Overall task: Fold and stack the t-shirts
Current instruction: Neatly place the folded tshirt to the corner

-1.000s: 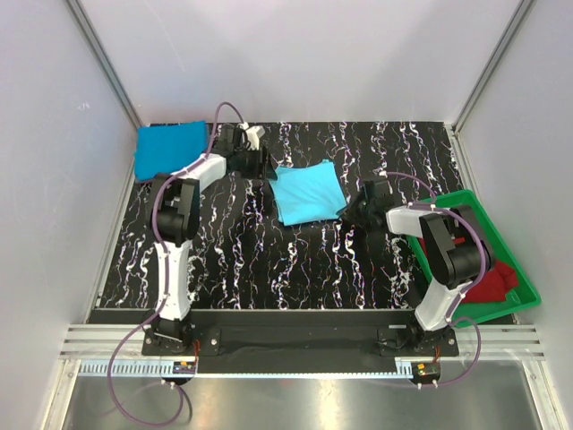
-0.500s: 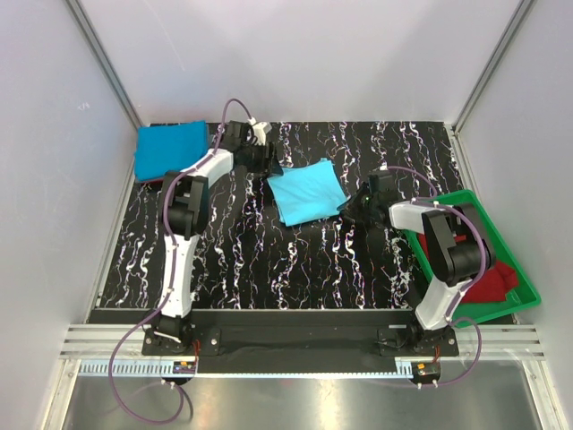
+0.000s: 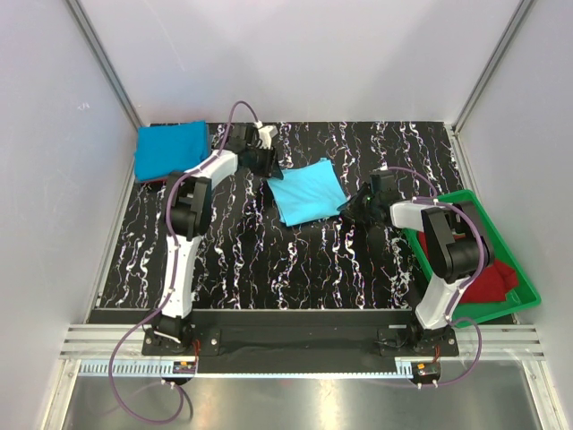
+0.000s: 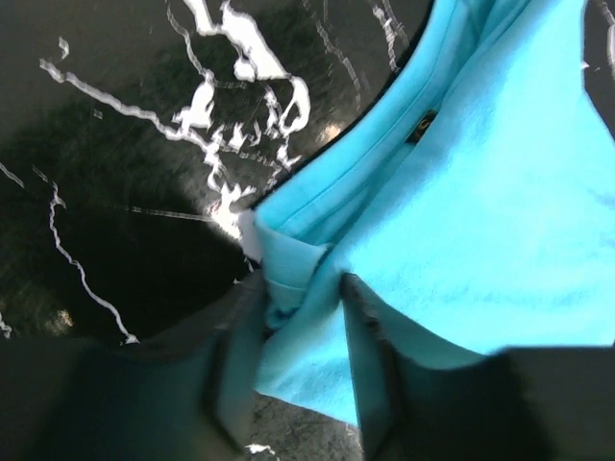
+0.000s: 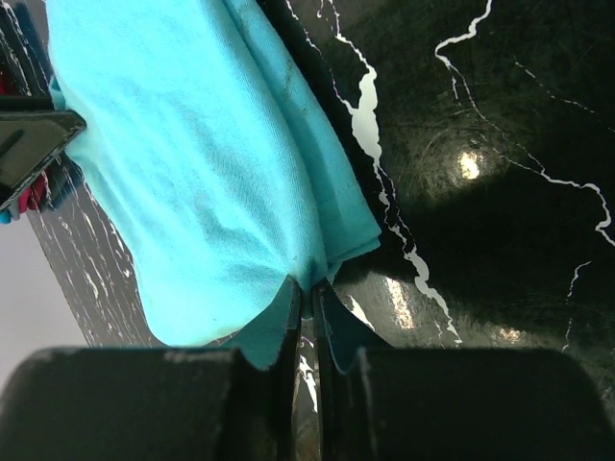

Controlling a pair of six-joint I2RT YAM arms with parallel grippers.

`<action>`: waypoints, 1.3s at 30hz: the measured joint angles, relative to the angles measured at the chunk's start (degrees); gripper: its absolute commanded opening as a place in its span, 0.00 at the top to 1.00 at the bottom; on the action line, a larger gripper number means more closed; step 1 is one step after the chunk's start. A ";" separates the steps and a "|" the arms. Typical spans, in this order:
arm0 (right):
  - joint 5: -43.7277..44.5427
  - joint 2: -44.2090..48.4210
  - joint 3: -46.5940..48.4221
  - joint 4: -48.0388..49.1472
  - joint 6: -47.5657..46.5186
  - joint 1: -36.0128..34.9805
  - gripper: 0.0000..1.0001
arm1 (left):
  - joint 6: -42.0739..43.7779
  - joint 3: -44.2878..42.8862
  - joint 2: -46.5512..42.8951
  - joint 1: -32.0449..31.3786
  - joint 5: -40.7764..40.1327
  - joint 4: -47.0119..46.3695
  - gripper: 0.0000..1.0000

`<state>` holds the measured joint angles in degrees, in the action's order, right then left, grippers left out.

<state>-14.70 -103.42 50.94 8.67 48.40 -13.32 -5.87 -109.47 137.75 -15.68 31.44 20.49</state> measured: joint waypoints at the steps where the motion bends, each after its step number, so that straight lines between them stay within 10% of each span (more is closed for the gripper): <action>1: -0.02 0.00 -0.02 0.11 0.00 0.00 0.88 | -0.02 0.00 0.07 0.02 -0.07 0.52 0.73; 4: -0.22 0.00 -0.15 0.46 0.02 0.00 0.83 | -0.44 -0.04 0.13 0.00 -0.04 1.33 1.00; 13: -1.25 6.10 -0.90 -1.60 -1.20 0.00 0.32 | 0.87 -0.50 -1.07 -0.11 -2.10 4.00 1.00; 16: -1.07 10.97 -1.05 -2.56 -1.66 -0.02 0.01 | 4.28 1.75 -4.85 -0.13 -4.31 5.84 1.00; 39: -1.09 18.10 -0.72 -4.00 -2.29 0.00 0.00 | 34.23 5.62 -28.87 7.15 -22.95 15.91 1.00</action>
<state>-15.79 -85.32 50.22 4.67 46.11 -13.32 28.36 -103.85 108.88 -8.54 8.49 36.40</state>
